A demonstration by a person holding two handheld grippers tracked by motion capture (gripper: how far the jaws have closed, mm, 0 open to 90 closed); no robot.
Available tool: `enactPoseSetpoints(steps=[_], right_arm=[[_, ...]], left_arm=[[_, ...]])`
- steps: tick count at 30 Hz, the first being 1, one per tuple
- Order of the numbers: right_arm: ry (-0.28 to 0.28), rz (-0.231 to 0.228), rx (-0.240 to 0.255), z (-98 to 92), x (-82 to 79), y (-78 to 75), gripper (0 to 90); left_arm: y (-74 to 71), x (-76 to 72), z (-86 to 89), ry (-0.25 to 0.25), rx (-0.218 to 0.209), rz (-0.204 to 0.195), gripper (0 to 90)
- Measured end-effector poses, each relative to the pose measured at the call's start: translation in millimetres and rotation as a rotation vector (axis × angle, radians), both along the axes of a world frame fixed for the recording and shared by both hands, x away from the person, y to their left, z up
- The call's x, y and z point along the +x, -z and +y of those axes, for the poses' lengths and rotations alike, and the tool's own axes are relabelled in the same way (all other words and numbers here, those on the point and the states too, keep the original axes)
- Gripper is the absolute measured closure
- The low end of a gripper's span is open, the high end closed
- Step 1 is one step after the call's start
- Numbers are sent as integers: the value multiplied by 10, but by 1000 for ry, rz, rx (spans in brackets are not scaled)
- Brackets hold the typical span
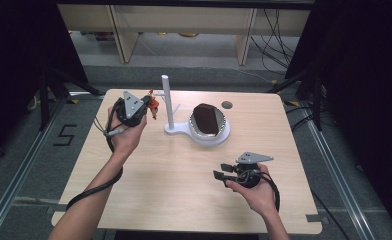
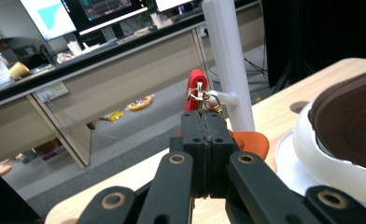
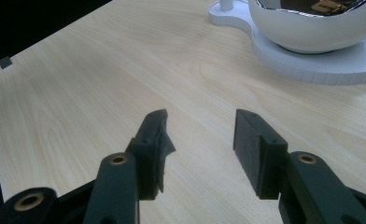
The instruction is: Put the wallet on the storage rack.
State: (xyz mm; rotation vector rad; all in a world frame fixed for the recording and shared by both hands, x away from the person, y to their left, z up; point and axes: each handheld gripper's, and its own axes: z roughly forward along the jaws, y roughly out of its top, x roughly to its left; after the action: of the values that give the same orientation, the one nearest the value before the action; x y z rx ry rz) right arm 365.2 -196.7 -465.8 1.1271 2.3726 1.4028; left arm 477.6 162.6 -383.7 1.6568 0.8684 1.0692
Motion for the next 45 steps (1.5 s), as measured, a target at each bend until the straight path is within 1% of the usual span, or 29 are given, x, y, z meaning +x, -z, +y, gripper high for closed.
enactPoseSetpoints(steps=[1,2,3,4,5,7,10,12,13,15,16,17,20,22,23,24,25,28,29,30,32,34,35,36,38,40,41,42,45], right_arm=[[9,14,4,3,-12,-3,554],[6,1,-6,-10,-2,-2,554],[10,-5,4,-6,0,4,554],[12,-4,4,-6,-2,4,554],[12,-4,4,-6,-2,4,554],[10,3,-5,-16,-5,0,554],[7,5,-4,-16,-1,12,554],[5,3,1,-12,1,18,554],[8,24,11,4,-16,15,554],[10,30,13,8,-19,12,554],[10,30,13,8,-19,12,554],[8,21,11,4,-13,13,554],[9,19,10,1,-11,14,554],[11,22,10,-1,-15,13,554],[11,22,10,-1,-15,13,554],[15,18,-4,-14,-11,8,554],[9,7,-2,-17,-1,15,554],[9,6,-2,-17,-3,16,554],[7,1,11,-10,0,23,554],[11,5,-5,-18,-4,13,554],[11,5,-5,-18,-4,12,554],[13,19,4,-5,-14,12,554],[11,16,2,-4,-11,14,554],[13,28,12,8,-16,17,554],[12,28,11,9,-16,18,554],[12,18,17,15,-11,28,554],[12,23,18,13,-15,24,554],[11,25,7,5,-16,17,554],[13,28,9,5,-18,17,554]], left_arm=[[-7,3,2,-1,-1,-3,890],[-26,16,8,5,-3,-15,889],[-38,18,10,9,0,-23,889],[-50,15,9,13,-2,-34,889],[-50,15,9,13,-2,-34,889],[-105,-14,8,27,-6,-67,889],[-144,-34,11,35,-3,-95,889],[-155,-38,12,43,-3,-100,889],[-162,-45,6,55,0,-110,889],[-166,-44,6,65,10,-114,889],[-161,-52,0,66,7,-109,889],[-147,-51,-14,77,5,-112,889],[-135,-56,-33,93,8,-115,889],[-114,-69,-64,125,29,-121,889],[-114,-69,-64,125,29,-121,889],[-79,-82,-87,141,36,-119,888],[-61,-92,-89,141,40,-114,888],[-19,-100,-91,144,33,-111,888],[1,-106,-87,147,41,-108,888],[28,-115,-84,149,39,-106,888],[37,-121,-81,149,41,-108,888],[57,-133,-78,150,43,-102,888],[62,-138,-70,153,55,-96,888],[90,-137,-75,154,49,-98,888],[97,-139,-68,156,57,-91,888],[122,-134,-60,154,49,-86,888],[125,-140,-53,137,40,-83,888],[120,-132,-44,132,26,-84,888],[66,-129,-1,124,3,-74,889]])
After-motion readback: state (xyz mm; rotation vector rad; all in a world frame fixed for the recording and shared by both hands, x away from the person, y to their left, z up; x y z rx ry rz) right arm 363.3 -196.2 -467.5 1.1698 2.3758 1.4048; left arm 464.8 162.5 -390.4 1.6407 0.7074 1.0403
